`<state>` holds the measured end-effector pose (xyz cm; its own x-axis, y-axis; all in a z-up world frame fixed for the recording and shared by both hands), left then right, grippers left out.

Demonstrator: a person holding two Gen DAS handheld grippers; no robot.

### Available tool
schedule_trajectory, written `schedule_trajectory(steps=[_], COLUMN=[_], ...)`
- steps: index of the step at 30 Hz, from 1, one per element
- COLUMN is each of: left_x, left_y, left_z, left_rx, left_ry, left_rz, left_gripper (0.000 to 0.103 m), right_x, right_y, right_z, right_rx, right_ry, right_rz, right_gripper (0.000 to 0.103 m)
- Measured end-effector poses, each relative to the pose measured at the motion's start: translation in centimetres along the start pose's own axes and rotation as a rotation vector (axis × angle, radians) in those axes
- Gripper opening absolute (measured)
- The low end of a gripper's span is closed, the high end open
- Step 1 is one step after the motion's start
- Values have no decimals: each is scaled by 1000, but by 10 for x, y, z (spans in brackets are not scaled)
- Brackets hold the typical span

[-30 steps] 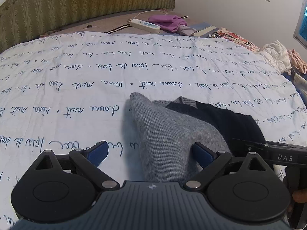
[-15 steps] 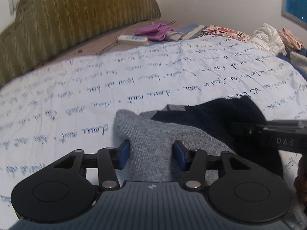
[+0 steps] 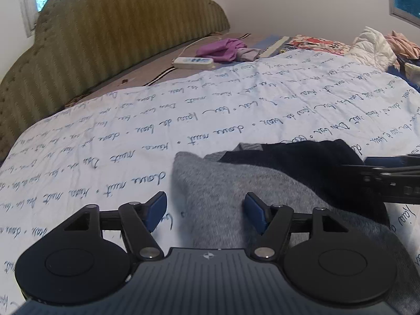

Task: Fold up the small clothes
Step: 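Withdraw both open grippers from the folded sweater, then pull both open grippers back from the folded grey sweater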

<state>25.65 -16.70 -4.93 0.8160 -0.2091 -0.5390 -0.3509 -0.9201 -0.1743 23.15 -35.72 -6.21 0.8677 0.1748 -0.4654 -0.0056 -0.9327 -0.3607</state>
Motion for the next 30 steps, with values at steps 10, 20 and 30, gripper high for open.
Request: schedule_trajectory(steps=[10, 20, 30], left_x=[-37, -71, -94], left_y=[-5, 1, 0], left_z=[22, 51, 85], left_rx=[-57, -102, -148], left_ry=[-19, -53, -94], left_rz=[-30, -14, -23], left_gripper=[87, 91, 92], right_x=[-51, -79, -103], right_y=[-23, -30, -43], right_z=[27, 57, 83], right_rx=[-33, -22, -10], right_ry=[1, -31, -54], right_rz=[15, 57, 47], right_gripper=[83, 87, 87])
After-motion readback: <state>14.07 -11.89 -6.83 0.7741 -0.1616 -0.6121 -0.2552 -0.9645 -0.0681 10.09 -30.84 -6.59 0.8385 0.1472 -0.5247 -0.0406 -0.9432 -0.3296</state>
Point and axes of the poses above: each gripper's, at about its wrist camera, not at the fingertips, and x roughly the way its jaws point, y to its right, z to its underside, the point moved 8 cm from there along x, roughly the way its jaws point, and after that the axes turned 8 degrees about y, right-handed, at the moved point
